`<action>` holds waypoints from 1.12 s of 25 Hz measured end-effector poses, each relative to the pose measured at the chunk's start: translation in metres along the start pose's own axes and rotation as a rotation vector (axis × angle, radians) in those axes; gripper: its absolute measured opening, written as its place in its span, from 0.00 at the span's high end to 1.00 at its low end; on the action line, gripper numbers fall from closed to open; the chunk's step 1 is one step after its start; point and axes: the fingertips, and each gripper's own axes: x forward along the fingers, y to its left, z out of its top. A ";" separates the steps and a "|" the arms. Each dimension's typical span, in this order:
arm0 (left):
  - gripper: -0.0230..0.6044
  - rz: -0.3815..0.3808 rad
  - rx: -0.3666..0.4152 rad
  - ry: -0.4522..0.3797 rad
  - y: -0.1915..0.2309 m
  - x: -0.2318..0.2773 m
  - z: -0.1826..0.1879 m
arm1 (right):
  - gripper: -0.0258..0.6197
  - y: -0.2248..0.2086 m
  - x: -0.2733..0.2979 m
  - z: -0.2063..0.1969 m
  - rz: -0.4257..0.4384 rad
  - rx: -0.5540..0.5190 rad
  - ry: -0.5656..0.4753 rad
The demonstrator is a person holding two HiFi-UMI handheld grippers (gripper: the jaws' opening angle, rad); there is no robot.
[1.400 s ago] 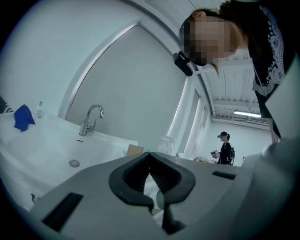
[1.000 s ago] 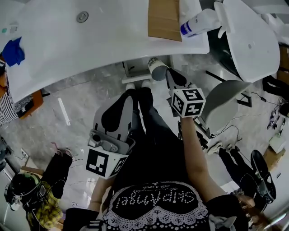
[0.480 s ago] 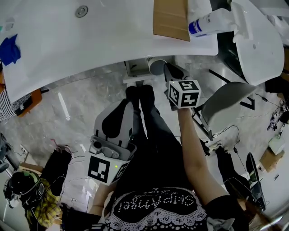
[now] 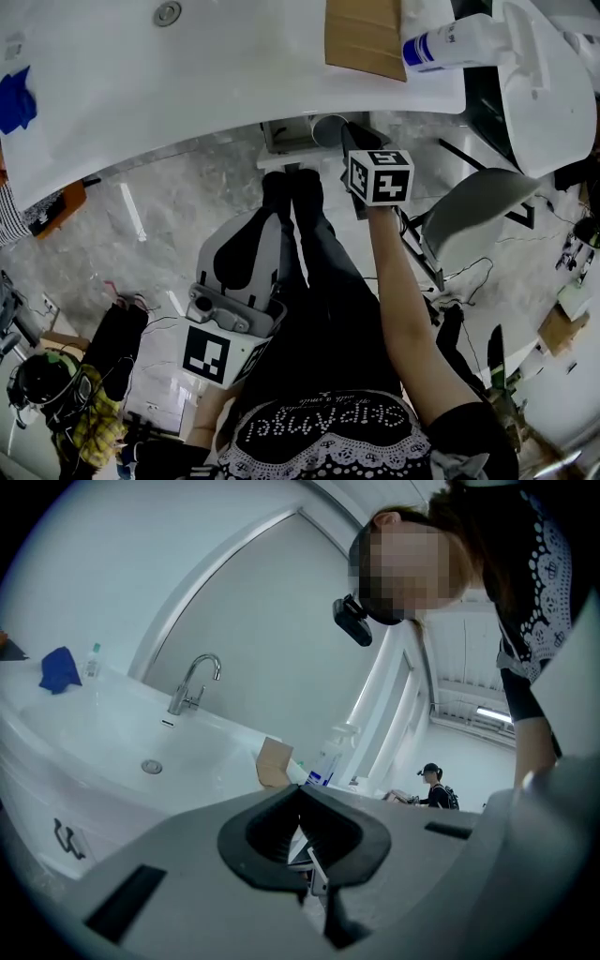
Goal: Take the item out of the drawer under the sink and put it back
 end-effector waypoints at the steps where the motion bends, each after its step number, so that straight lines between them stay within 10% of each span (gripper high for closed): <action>1: 0.96 0.002 -0.001 0.003 0.001 -0.001 -0.001 | 0.92 0.000 0.003 0.000 -0.001 0.000 0.005; 28: 0.96 0.048 -0.025 -0.013 0.009 -0.005 0.000 | 0.92 -0.004 0.028 -0.004 -0.030 -0.009 0.135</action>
